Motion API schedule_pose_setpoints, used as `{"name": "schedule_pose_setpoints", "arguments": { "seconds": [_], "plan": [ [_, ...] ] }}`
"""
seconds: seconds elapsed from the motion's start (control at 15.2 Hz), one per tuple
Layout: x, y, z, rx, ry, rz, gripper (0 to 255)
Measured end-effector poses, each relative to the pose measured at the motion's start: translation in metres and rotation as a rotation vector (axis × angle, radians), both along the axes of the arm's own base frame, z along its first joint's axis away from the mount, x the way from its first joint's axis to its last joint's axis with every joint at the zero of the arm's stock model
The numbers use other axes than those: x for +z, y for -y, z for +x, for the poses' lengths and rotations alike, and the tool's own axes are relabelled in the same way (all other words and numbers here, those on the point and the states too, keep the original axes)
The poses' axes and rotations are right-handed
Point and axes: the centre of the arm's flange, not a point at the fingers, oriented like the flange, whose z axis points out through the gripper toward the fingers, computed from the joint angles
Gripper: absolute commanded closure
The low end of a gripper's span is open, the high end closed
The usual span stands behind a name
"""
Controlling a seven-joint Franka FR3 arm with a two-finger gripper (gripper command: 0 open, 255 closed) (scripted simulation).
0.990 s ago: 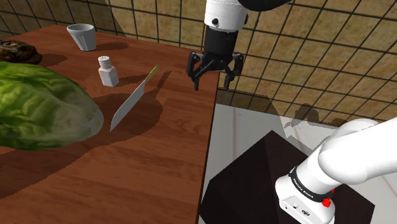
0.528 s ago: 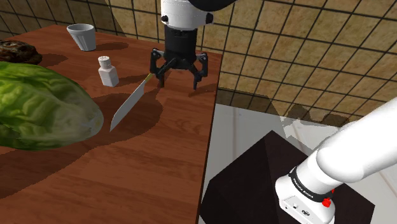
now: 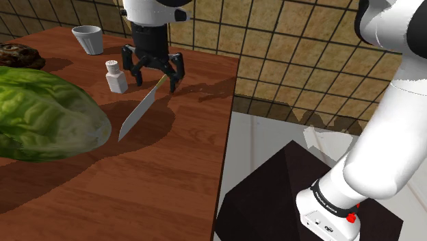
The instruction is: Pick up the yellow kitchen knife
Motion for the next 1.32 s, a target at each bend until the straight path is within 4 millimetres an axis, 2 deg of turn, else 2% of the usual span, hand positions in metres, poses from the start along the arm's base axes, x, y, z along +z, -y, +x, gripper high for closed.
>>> {"name": "schedule_pose_setpoints", "arguments": {
  "seconds": [0.07, 0.26, 0.59, 0.66, 1.32],
  "plan": [
    [-0.001, -0.007, 0.009, -0.023, 0.001, -0.002, 0],
    [-0.013, -0.012, 0.017, -0.046, 0.003, -0.004, 0],
    [-0.037, -0.014, 0.018, -0.049, 0.003, -0.005, 0],
    [-0.039, -0.014, 0.019, -0.049, 0.003, -0.005, 255],
    [-0.041, -0.014, 0.019, -0.050, 0.003, -0.004, 255]
  ]
}}
